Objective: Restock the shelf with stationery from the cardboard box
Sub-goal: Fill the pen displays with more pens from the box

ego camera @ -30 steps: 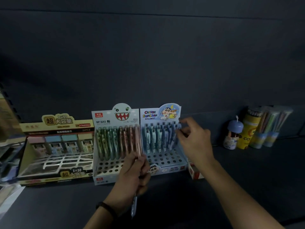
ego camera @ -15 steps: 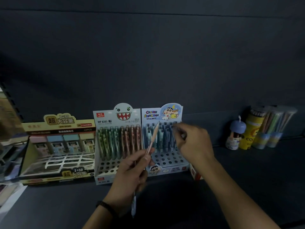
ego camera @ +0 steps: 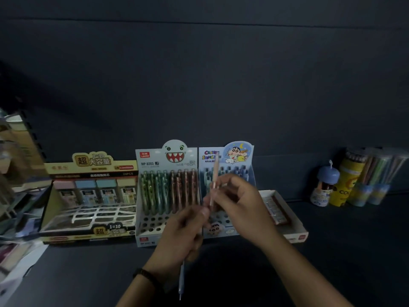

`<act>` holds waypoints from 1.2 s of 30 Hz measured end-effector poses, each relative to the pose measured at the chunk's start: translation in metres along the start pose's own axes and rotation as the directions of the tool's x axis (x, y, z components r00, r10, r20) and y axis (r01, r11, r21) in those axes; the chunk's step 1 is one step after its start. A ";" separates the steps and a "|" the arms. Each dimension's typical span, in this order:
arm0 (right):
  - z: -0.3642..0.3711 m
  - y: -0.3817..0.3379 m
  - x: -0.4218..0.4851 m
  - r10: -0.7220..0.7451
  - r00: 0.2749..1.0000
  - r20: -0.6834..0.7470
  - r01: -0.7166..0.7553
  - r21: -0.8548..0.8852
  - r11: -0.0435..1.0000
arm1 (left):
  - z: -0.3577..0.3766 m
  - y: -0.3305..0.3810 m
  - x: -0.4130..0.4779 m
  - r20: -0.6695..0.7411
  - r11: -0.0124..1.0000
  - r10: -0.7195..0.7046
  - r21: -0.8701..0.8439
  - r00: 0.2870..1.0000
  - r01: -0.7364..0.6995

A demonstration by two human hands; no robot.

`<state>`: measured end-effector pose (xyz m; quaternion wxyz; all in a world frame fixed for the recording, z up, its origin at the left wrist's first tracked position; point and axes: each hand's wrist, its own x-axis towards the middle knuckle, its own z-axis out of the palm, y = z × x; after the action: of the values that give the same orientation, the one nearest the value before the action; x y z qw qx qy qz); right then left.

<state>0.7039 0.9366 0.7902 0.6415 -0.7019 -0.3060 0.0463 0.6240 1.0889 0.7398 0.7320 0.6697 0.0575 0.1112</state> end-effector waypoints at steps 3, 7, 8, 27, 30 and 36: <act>-0.004 -0.002 0.000 -0.029 0.998 0.061 0.034 -0.084 0.996 | -0.011 0.008 -0.003 -0.074 0.988 0.040 -0.149 0.996 -0.050; -0.003 0.000 0.002 0.022 0.986 0.162 0.001 -0.141 0.990 | -0.029 0.019 -0.010 -0.185 0.967 0.144 -0.180 0.972 -0.178; -0.001 0.000 0.003 0.029 0.985 0.167 -0.002 -0.163 0.987 | -0.032 0.020 -0.010 -0.197 0.969 0.159 -0.159 0.967 -0.192; 0.048 0.001 0.041 -0.251 0.946 -0.204 0.118 -0.505 0.855 | -0.063 0.001 -0.011 -0.347 0.919 0.056 -0.349 0.936 -0.184; 0.054 0.004 0.045 -0.273 0.947 -0.171 0.127 -0.582 0.804 | -0.064 -0.003 -0.009 -0.431 0.948 0.142 -0.198 0.891 -0.247; 0.056 0.005 0.049 -0.256 0.962 -0.100 0.131 -0.652 0.747 | -0.074 -0.001 -0.017 -0.490 0.947 0.263 -0.032 0.831 -0.319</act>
<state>0.7192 1.0096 0.7916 0.3908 -0.8435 -0.3146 -0.1921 0.5906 1.1563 0.7307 0.7058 0.5797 0.1279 0.3865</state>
